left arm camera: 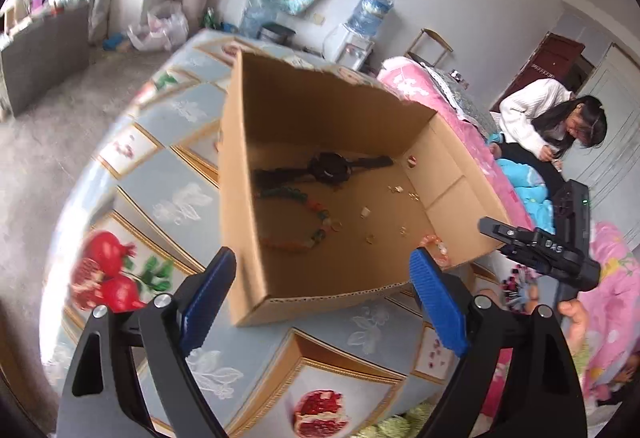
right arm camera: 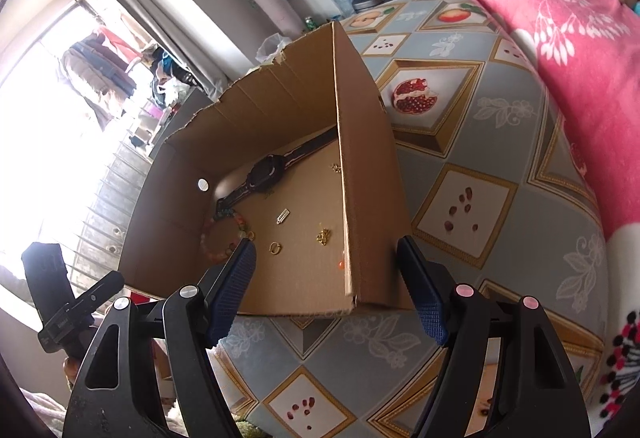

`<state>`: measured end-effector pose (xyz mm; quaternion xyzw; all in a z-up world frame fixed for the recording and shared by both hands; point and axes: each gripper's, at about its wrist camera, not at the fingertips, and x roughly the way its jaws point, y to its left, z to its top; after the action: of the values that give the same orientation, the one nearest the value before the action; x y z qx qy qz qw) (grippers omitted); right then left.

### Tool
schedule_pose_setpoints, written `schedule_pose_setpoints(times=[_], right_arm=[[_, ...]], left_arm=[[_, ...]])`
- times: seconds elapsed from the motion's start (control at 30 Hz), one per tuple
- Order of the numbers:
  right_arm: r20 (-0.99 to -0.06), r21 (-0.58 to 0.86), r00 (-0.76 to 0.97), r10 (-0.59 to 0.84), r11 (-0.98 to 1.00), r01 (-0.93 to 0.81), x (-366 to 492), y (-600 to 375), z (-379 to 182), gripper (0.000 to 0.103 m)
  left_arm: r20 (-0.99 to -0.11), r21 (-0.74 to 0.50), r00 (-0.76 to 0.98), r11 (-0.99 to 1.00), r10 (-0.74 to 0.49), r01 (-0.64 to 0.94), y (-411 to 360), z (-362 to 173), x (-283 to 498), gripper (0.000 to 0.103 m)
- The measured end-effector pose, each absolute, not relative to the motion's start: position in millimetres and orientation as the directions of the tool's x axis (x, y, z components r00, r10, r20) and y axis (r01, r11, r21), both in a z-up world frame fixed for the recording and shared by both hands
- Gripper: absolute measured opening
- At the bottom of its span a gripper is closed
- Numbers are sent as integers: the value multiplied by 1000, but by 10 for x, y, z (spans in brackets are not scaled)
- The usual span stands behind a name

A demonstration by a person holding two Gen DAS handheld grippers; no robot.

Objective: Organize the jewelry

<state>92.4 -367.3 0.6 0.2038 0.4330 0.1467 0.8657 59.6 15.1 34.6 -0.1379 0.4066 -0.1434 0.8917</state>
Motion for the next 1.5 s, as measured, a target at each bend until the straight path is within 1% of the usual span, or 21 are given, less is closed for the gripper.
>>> schedule_pose_setpoints(times=[0.07,0.13,0.17,0.2,0.23,0.27,0.33,0.43,0.5,0.57,0.7,0.77,0.83,0.9,1.0,1.1,1.17,1.3,1.5], right_arm=[[-676,469,613,410,880,-71,851,-3684,59,70],[-665,430,652,364,901,-64,726,-3685,153,73],[-661,409,668,341,911,-61,664,-3672,192,75],[-654,383,687,316,922,-60,597,-3659,244,78],[-647,359,703,296,931,-62,526,-3637,294,79],[-639,341,715,282,938,-65,459,-3610,334,80],[-617,301,745,254,951,-75,310,-3551,435,88],[-580,239,787,208,968,-80,127,-3489,549,94],[-552,190,815,177,978,-83,1,-3424,620,95],[-513,144,846,145,986,-81,-131,-3383,680,95],[-478,71,876,66,997,-36,-283,-3313,727,95],[-487,61,871,72,997,-49,-334,-3281,713,95],[-514,50,854,75,997,-58,-337,-3256,677,95],[-557,26,829,60,998,-55,-310,-3218,624,95],[-624,26,779,56,998,-51,-234,-3209,517,95],[-687,76,723,76,997,-33,-146,-3286,392,95],[-711,109,697,90,994,-18,-100,-3331,334,95],[-746,152,657,108,988,10,16,-3373,254,95],[-756,140,646,100,990,11,141,-3271,261,95]], left_arm=[[-663,-278,690,952,-289,132,146,464,506,87],[-632,-242,729,961,-263,136,136,574,422,87],[-615,-232,746,963,-255,138,128,630,375,88],[-605,-225,756,965,-249,138,118,671,341,93],[-594,-218,765,965,-249,145,93,720,305,97],[-584,-215,770,964,-255,156,57,762,271,97],[-574,-205,776,963,-263,175,-20,830,221,97],[-575,-167,781,969,-246,182,-182,913,177,98],[-574,-140,792,978,-209,157,-266,949,153,98],[-561,-100,815,989,-145,107,-336,977,121,98],[-536,-17,842,998,-61,61,-465,1018,59,97],[-539,44,842,998,-15,45,-581,1004,53,98],[-557,106,830,993,20,47,-687,961,60,98],[-598,140,801,986,12,89,-807,891,94,98],[-652,132,758,982,-15,132,-970,771,124,97],[-691,111,722,982,-36,156,-1072,671,114,98],[-710,98,703,982,-47,164,-1121,616,108,98],[-732,61,679,988,-52,141,-1088,574,135,98],[-767,-22,640,998,-52,55,-925,535,270,97]])
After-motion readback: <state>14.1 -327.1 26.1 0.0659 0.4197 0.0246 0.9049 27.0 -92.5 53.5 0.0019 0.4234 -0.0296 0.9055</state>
